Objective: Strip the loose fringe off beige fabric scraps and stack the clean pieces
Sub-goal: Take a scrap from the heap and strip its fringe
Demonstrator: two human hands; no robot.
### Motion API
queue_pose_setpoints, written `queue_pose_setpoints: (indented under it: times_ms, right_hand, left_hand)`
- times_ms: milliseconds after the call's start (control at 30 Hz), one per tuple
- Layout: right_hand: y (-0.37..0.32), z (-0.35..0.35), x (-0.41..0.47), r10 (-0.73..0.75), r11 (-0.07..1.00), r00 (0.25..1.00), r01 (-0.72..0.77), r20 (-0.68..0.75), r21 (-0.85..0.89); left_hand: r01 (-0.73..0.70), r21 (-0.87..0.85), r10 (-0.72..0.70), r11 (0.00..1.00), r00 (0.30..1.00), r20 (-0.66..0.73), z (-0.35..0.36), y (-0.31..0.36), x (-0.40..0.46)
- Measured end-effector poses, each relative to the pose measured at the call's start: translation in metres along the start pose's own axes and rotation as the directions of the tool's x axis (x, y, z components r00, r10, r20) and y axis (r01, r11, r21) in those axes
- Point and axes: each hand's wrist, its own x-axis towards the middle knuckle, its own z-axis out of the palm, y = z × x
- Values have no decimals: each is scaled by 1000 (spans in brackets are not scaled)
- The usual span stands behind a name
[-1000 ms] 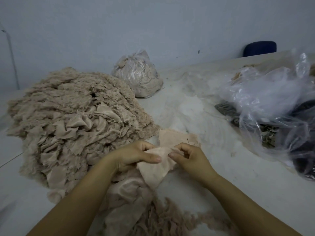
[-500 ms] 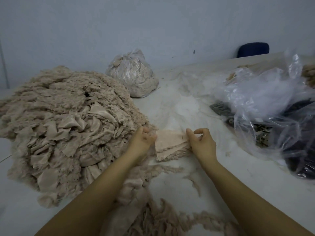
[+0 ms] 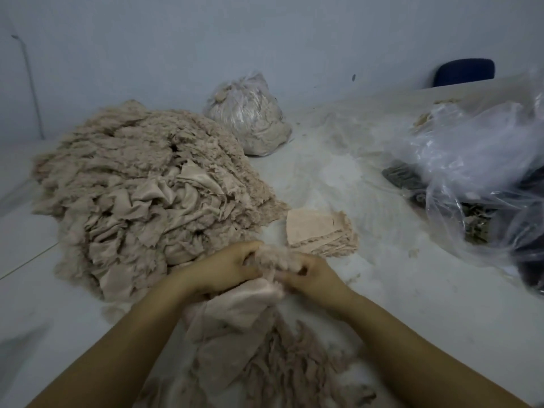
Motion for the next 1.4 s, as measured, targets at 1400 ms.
queue_pose_setpoints:
  times_ms: [1400]
  right_hand:
    - [-6, -6, -21, 292, 806, 924, -99, -247, 583]
  left_hand:
    - [120, 33, -71, 992, 762, -644, 9, -41, 0]
